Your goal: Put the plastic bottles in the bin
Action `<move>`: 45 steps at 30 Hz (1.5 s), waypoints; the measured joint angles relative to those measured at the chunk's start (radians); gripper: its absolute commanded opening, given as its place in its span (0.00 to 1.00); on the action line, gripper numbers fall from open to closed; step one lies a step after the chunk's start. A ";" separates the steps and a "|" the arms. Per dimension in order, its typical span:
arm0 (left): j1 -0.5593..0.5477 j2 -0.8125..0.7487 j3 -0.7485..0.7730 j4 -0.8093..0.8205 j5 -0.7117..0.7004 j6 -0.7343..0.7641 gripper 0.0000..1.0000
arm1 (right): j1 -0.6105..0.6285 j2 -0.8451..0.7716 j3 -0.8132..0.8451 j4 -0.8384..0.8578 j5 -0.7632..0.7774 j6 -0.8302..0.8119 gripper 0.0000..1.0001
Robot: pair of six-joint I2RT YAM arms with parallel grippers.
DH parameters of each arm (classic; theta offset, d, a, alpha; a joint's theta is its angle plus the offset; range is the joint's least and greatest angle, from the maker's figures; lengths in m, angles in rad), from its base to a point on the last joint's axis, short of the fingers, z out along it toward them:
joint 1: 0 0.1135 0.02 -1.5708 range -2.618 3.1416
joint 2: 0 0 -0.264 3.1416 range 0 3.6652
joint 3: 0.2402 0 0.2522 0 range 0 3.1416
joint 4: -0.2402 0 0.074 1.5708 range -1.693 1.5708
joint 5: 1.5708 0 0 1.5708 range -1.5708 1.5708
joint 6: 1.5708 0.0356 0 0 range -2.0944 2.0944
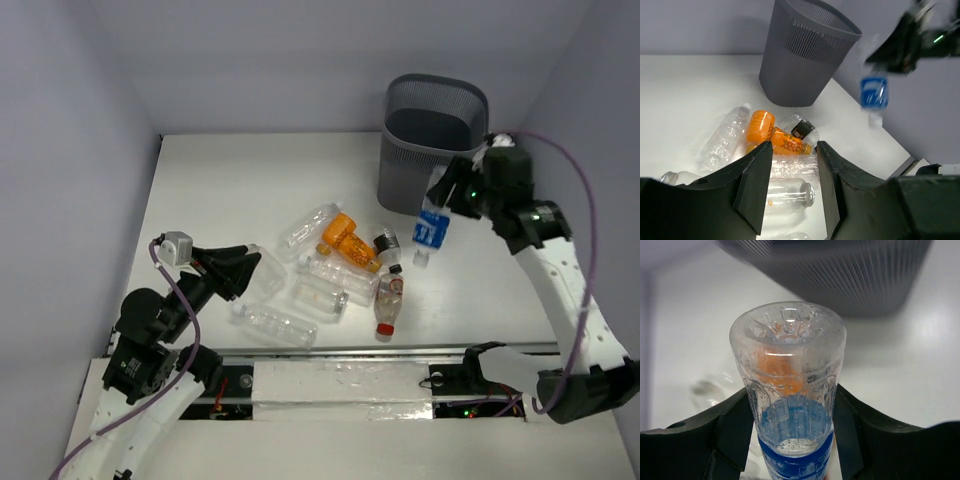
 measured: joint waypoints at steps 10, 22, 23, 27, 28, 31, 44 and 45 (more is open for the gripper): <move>0.000 0.160 0.000 -0.011 -0.015 -0.004 0.38 | 0.000 0.218 0.716 0.227 0.090 -0.050 0.53; 0.000 0.293 0.000 -0.020 -0.033 -0.008 0.45 | -0.002 0.740 1.019 0.301 0.361 -0.215 0.73; 0.000 0.299 0.000 -0.023 -0.036 -0.009 0.45 | -0.002 0.761 1.019 0.301 0.369 -0.218 0.78; 0.000 0.368 0.000 -0.026 -0.048 -0.013 0.46 | -0.002 0.788 1.018 0.296 0.381 -0.228 0.97; 0.000 0.390 0.000 -0.027 -0.052 -0.013 0.46 | -0.002 0.782 1.018 0.298 0.382 -0.231 0.98; 0.000 0.455 0.000 -0.032 -0.066 -0.015 0.50 | -0.002 0.729 0.996 0.305 0.378 -0.229 0.95; 0.000 0.535 0.007 -0.147 -0.291 -0.117 0.90 | 0.237 -0.024 0.041 0.607 0.100 -0.070 0.51; 0.000 0.546 0.010 -0.158 -0.310 -0.131 0.91 | 0.270 -0.052 -0.024 0.621 0.083 -0.066 0.54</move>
